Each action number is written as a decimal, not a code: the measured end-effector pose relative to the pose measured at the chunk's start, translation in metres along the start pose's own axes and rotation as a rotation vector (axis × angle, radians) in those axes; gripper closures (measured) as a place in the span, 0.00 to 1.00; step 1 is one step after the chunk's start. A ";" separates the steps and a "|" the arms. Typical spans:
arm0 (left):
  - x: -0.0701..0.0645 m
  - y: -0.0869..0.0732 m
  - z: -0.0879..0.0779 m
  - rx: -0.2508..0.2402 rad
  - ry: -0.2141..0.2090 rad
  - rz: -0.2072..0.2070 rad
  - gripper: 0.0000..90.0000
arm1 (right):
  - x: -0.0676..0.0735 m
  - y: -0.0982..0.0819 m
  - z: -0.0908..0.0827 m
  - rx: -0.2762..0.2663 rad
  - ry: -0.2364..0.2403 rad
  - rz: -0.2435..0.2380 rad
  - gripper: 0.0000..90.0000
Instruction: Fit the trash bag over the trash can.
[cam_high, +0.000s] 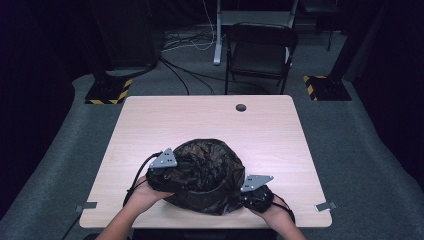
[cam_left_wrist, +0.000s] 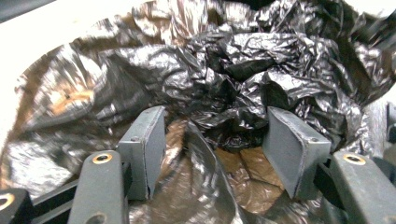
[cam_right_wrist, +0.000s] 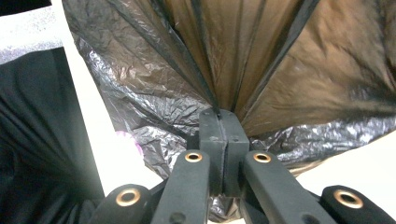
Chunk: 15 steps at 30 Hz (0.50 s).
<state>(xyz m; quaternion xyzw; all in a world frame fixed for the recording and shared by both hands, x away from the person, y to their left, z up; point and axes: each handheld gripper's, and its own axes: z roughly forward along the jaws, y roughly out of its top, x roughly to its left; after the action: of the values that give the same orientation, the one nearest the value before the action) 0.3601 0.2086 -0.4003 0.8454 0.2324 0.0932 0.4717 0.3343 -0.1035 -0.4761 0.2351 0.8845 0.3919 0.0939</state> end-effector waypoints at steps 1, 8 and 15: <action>0.000 0.002 -0.002 -0.007 0.001 0.000 0.43 | 0.000 -0.001 0.001 -0.003 0.001 0.002 1.00; 0.000 0.024 -0.027 -0.058 -0.001 0.021 0.42 | 0.003 0.001 0.000 -0.023 0.009 -0.009 1.00; -0.009 0.034 -0.005 -0.001 -0.062 0.062 0.42 | 0.001 0.000 -0.001 -0.033 0.006 0.006 1.00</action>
<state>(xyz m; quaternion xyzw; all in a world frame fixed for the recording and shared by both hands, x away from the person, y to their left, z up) 0.3608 0.1931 -0.3681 0.8545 0.1915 0.0817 0.4759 0.3333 -0.1037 -0.4754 0.2350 0.8775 0.4073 0.0940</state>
